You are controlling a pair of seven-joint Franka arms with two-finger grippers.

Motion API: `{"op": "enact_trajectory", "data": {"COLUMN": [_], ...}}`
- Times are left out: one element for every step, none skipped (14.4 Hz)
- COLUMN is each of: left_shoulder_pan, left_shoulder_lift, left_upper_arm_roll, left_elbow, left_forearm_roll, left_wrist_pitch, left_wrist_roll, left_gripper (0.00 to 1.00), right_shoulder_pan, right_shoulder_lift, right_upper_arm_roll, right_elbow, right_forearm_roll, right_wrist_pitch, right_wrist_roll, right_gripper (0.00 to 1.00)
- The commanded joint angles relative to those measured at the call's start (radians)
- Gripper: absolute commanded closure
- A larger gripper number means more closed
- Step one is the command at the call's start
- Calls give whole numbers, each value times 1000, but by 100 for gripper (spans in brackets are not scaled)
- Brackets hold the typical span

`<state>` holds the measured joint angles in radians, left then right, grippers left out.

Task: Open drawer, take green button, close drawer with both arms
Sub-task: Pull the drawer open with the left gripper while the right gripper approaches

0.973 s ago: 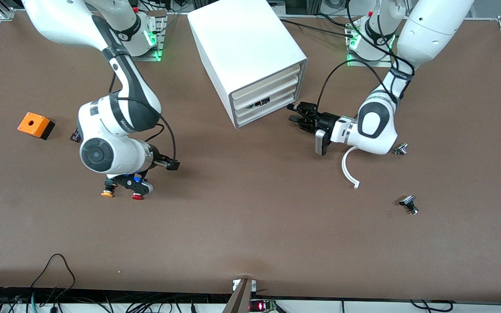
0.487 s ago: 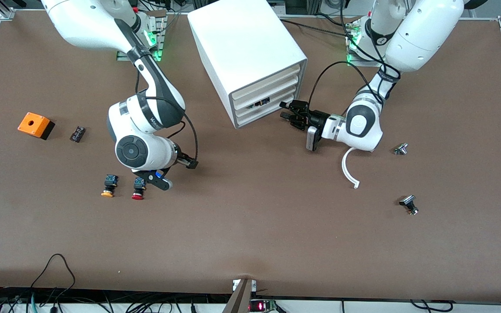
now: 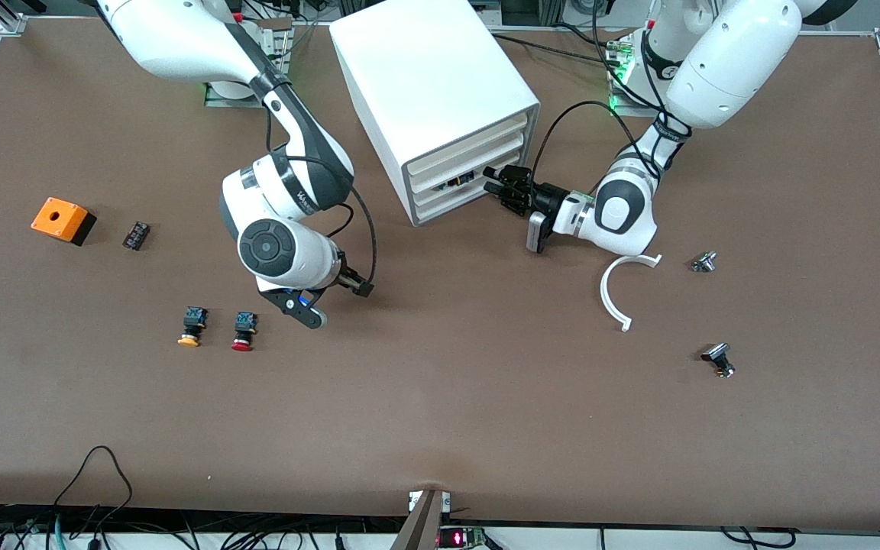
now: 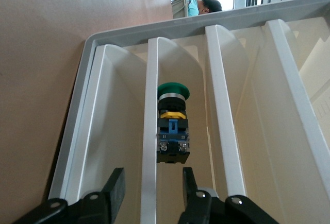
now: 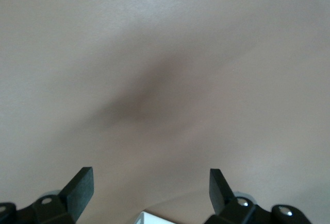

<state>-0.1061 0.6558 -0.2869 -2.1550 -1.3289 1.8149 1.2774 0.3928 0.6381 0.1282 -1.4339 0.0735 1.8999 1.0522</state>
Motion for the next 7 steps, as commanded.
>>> {"op": "enact_trajectory", "data": {"left_shoulder_pan": [-10, -12, -20, -33, -35, -37, -37], "left_shoulder_lift": [5, 16, 19, 21, 21, 21, 21], "left_upper_arm_roll": [-9, -9, -9, -9, -9, -9, -9], "left_elbow": [-13, -13, -13, -13, -14, -16, -16], "left_forearm_roll": [-39, -50, -62, -70, -78, -78, -78], "left_wrist_pitch": [14, 14, 14, 14, 14, 14, 14], "left_wrist_roll": [34, 34, 34, 34, 34, 34, 36], "left_gripper": [47, 47, 47, 48, 48, 53, 67], "right_shoulder_pan": [15, 20, 21, 21, 24, 27, 29], "right_shoulder_lift": [14, 14, 14, 15, 18, 20, 20], "right_upper_arm_roll": [-4, -4, -4, -4, -4, -4, -4], "right_elbow": [41, 61, 78, 104, 122, 133, 144], "right_forearm_roll": [8, 8, 8, 8, 9, 17, 22], "right_wrist_pitch": [10, 14, 18, 18, 18, 18, 18], "right_wrist_roll": [25, 26, 43, 67, 84, 94, 101], "right_gripper": [1, 1, 1, 1, 1, 1, 1]}}
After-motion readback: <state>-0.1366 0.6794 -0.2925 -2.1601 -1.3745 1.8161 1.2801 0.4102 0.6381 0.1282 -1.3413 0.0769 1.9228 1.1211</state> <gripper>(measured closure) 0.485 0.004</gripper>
